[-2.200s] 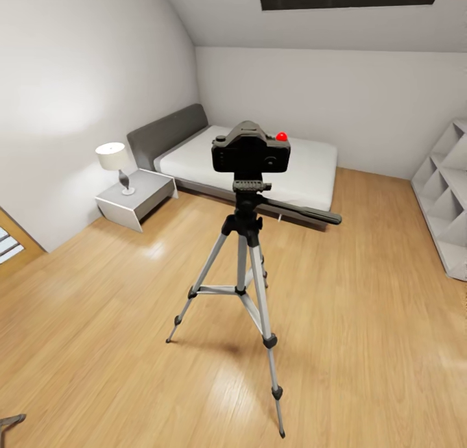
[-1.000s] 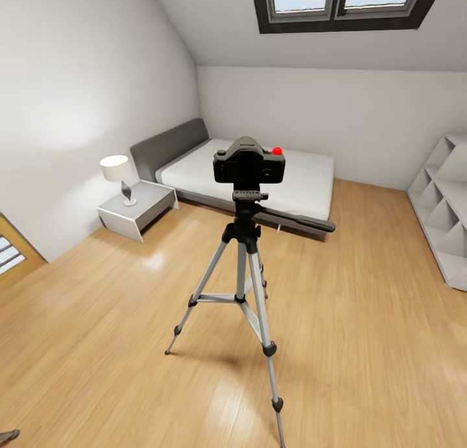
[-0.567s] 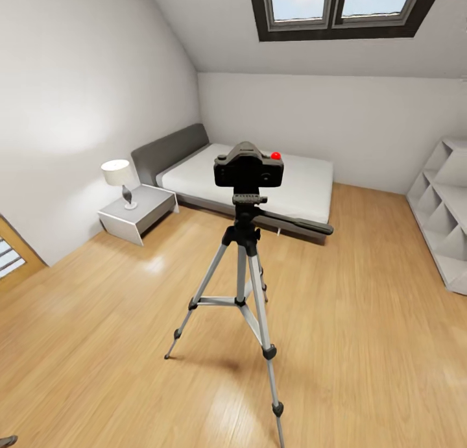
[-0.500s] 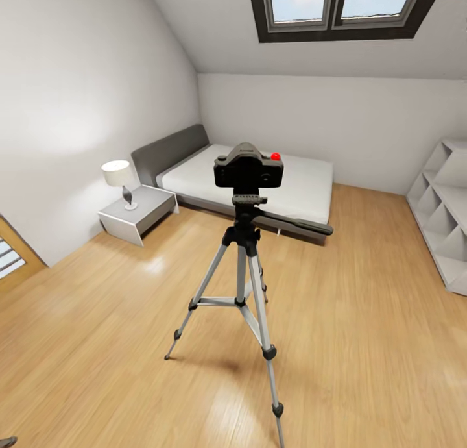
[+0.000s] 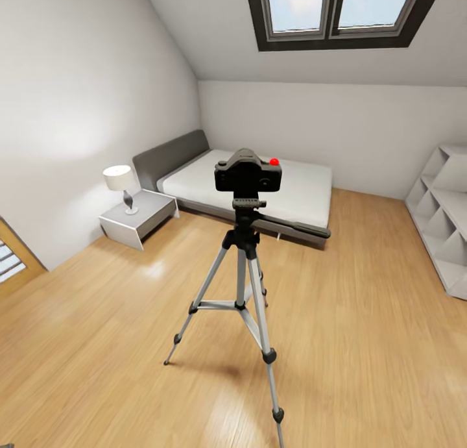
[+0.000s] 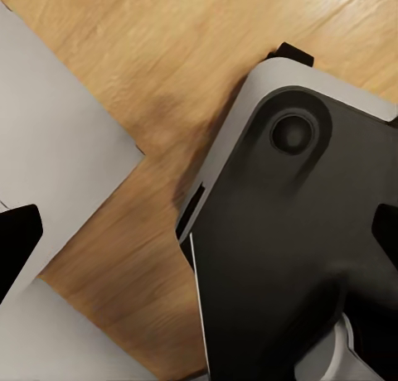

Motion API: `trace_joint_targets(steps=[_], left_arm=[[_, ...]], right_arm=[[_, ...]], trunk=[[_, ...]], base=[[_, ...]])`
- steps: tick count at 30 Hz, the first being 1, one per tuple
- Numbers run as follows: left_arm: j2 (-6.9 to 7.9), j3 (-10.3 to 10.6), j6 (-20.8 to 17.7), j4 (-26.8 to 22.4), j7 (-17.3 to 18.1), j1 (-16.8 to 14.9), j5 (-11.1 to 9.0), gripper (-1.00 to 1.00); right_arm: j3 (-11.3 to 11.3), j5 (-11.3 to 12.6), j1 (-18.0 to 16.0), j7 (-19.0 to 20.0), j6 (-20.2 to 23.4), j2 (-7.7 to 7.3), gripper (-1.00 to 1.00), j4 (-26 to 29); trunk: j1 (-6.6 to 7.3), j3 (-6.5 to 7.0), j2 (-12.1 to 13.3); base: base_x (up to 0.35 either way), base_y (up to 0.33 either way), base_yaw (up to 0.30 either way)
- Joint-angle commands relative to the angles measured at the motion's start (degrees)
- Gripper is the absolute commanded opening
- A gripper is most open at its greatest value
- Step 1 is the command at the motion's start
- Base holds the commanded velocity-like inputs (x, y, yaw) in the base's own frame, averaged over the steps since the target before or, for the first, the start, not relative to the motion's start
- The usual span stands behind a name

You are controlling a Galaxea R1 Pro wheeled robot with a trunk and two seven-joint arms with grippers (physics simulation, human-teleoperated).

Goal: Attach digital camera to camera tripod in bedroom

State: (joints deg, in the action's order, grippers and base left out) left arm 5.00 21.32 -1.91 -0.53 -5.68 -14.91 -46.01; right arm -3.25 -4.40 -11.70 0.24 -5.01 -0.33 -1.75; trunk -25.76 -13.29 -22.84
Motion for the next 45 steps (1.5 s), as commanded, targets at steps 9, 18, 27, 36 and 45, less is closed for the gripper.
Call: trace_joint_targets(steps=[9,18,27,36,45], left_arm=[[0.01,0.48,-0.20,-0.06,-0.21,-0.03,-0.40,1.00],[0.01,0.48,-0.20,-0.08,-0.21,-0.03,-0.40,1.00],[0.01,0.48,-0.20,-0.08,-0.21,-0.03,-0.40,1.00],[0.01,0.48,-0.20,-0.09,-0.21,-0.03,-0.40,1.00],[0.01,0.48,-0.20,-0.09,-0.21,-0.03,-0.40,1.00]], right_arm=[[-0.36,-0.44,-0.08,0.02,-0.35,-0.02,1.00,-0.19],[-0.36,-0.44,-0.08,0.02,-0.35,-0.02,1.00,-0.19],[-0.36,-0.46,-0.08,0.02,-0.35,-0.01,1.00,-0.19],[-0.36,-0.45,-0.08,0.02,-0.35,-0.02,1.00,-0.19],[-0.36,-0.44,-0.08,0.02,-0.35,-0.02,1.00,-0.19]], trunk=[[-0.03,0.70,-0.10],[-0.03,1.50,-0.10],[-0.03,2.30,-0.10],[-0.03,3.09,-0.10],[-0.03,3.89,-0.10]], base=[[0.000,0.000,0.000],[0.000,0.000,0.000],[0.000,0.000,0.000],[0.000,0.000,0.000],[0.000,0.000,0.000]])
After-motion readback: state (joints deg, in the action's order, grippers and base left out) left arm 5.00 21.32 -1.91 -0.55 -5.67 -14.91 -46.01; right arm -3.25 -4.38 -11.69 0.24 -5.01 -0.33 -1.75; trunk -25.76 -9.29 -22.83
